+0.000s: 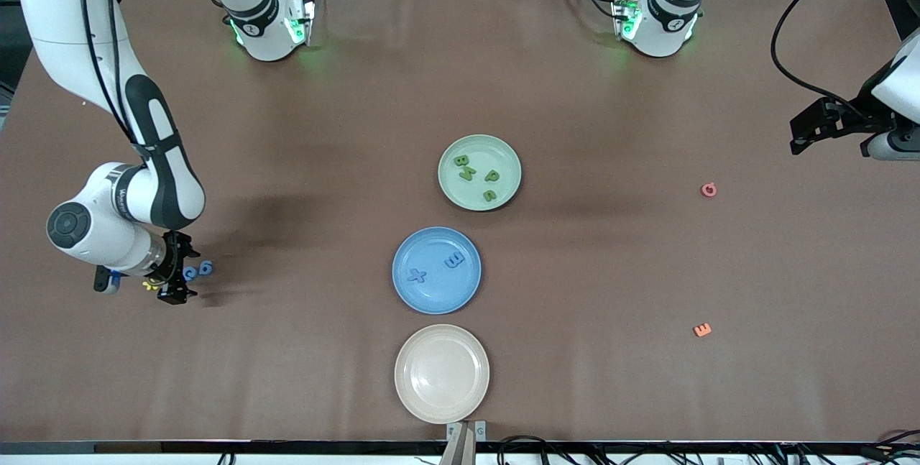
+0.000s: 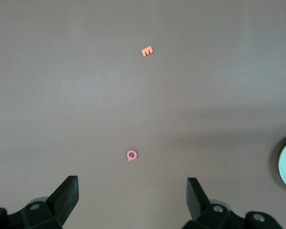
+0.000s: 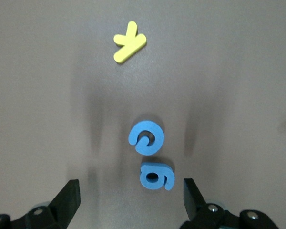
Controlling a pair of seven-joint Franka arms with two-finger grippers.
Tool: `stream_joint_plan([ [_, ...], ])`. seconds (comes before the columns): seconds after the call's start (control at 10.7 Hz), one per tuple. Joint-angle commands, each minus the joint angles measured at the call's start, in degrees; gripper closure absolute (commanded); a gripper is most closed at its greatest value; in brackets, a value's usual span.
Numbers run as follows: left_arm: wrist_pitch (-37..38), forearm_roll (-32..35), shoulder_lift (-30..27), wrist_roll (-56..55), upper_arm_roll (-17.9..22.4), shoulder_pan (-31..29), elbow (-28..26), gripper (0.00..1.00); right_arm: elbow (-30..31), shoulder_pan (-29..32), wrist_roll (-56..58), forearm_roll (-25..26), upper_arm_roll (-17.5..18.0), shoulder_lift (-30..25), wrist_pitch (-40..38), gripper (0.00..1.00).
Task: Sort letters by color into matching plates
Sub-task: 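Lower the right gripper onto the blue g and close it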
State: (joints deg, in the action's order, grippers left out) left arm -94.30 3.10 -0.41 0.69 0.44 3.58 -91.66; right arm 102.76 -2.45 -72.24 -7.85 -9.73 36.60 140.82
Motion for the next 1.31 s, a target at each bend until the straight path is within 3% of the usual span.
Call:
stream_joint_plan([
  [0.0,3.67,0.76,-0.99,-0.16,0.09,-1.99,0.34,0.00,4.72,0.16,-1.41,0.03,0.94,-2.23,3.65,0.04],
  [0.28,4.21,1.20,-1.43,-0.07,0.09,-6.12,0.34,0.00,6.49,0.25,-1.33,0.12,1.03,-2.06,5.78,0.05],
  [0.47,6.13,1.72,-1.52,-0.07,0.00,-6.83,0.34,0.00,7.62,0.34,-1.15,0.29,1.12,-1.62,8.66,0.13],
  [0.66,7.54,2.78,-2.13,-0.94,-0.61,-6.75,0.34,0.00,8.33,0.43,-0.80,0.21,1.38,-1.62,9.56,0.26],
  [0.94,7.55,3.13,-1.79,-2.27,-0.17,-8.05,-0.18,0.00,8.51,0.51,-0.80,0.20,1.73,-1.36,10.35,0.53],
  [1.22,7.55,3.14,-1.96,-2.18,0.00,-9.30,0.08,0.00,8.42,0.95,-0.62,0.12,2.52,-1.35,10.26,0.67],
])
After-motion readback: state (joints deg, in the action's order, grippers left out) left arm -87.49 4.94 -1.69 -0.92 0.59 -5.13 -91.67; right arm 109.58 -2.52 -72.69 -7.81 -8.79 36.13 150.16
